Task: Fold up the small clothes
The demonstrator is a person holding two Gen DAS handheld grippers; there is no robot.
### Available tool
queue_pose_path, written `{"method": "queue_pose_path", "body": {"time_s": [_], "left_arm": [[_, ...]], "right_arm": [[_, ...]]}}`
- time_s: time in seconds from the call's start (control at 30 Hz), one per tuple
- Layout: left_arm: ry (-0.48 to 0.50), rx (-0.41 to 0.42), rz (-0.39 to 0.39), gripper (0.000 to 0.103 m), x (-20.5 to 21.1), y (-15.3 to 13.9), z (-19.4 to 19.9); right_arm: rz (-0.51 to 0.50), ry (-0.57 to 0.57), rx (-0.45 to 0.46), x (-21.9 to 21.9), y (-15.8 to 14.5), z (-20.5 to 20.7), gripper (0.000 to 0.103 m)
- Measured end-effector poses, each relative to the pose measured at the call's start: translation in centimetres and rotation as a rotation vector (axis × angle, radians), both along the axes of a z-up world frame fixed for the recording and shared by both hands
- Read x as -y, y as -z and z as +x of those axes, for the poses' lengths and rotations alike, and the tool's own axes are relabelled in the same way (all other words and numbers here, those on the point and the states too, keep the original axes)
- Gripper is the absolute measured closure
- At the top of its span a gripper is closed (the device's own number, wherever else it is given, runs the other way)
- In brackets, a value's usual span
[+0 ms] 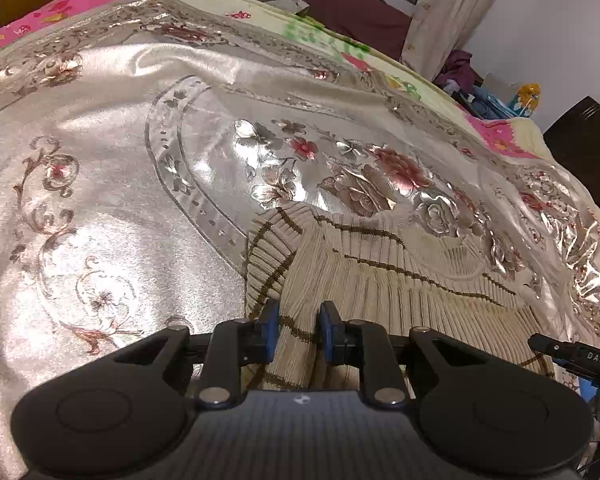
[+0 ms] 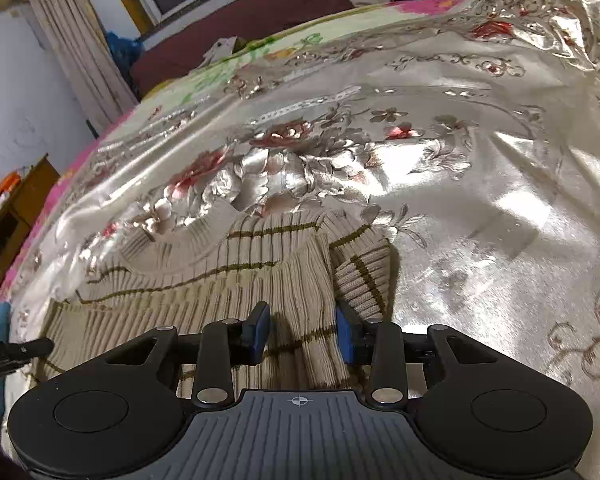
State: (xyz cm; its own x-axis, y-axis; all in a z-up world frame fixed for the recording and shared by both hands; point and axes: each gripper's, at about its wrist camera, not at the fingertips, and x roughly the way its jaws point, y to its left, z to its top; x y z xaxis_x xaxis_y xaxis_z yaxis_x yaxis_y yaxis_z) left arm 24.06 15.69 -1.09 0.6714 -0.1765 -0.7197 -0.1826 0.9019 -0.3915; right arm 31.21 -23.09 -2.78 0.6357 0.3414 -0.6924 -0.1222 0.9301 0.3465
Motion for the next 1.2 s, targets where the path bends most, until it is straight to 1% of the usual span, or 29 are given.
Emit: {"method": "queue_pose_path", "body": {"time_s": [0.03,0.07,0.1,0.13,0.17,0.33,0.43,0.5,0.57,0.6,0.63,0.73,0.8,0.93,1.0,1.1,1.2], "left_arm": [[-0.003,0.001,0.006,0.078,0.1,0.0,0.0],[-0.003,0.002,0.024,0.079,0.2,-0.1,0.1],[-0.002,0.007,0.045,0.083,0.4,-0.3,0.0],[-0.001,0.012,0.053,0.087,0.5,-0.4,0.0],[-0.004,0.019,0.053,0.089,0.4,-0.6,-0.2],[-0.017,0.051,0.031,0.091,-0.2,-1.7,-0.4],[-0.030,0.068,0.019,0.092,-0.6,-2.2,-0.2],[-0.049,0.084,0.016,0.092,-0.9,-2.5,-0.2],[-0.071,0.089,0.012,0.092,-1.4,-2.3,-0.1],[-0.081,0.081,0.015,0.092,-1.6,-2.0,0.1],[-0.086,0.066,0.018,0.092,-1.6,-1.5,0.2],[-0.099,0.008,0.051,0.092,-1.6,0.7,0.5],[-0.105,-0.003,0.051,0.090,-1.7,1.7,0.5],[-0.113,0.000,0.052,0.089,-1.6,1.8,0.3],[-0.114,0.001,0.054,0.089,-1.6,1.4,0.2],[-0.123,0.014,0.045,0.089,-2.0,0.6,-0.4],[-0.132,0.016,0.062,0.089,-2.2,-0.1,-0.9]], "right_arm": [[-0.009,-0.003,0.002,-0.2,0.0,0.1,0.070],[-0.016,-0.003,0.005,-0.3,-0.1,0.2,0.077],[-0.019,-0.001,0.008,-0.3,-0.3,0.1,0.091],[-0.010,-0.003,0.009,-0.2,-0.5,0.0,0.097],[0.005,-0.004,0.014,-0.1,-0.8,-0.2,0.097],[0.046,-0.008,0.073,0.5,-2.9,-1.2,0.098],[0.067,0.016,0.110,1.1,-4.1,-1.3,0.098],[0.069,0.053,0.136,1.7,-4.5,-1.2,0.098],[0.082,0.096,0.138,2.4,-4.1,-0.8,0.098],[0.082,0.117,0.123,2.7,-3.4,-0.5,0.098],[0.065,0.129,0.107,2.9,-2.6,-0.2,0.098],[0.003,0.159,0.020,2.9,0.6,0.5,0.098],[-0.015,0.155,0.024,2.8,1.7,0.3,0.098],[-0.013,0.153,0.017,2.9,1.4,0.6,0.097],[-0.012,0.146,0.015,3.0,0.9,0.5,0.091],[-0.007,0.141,0.048,3.2,-0.2,-0.3,0.091],[-0.019,0.142,0.073,3.3,-1.2,-1.3,0.090]]}}
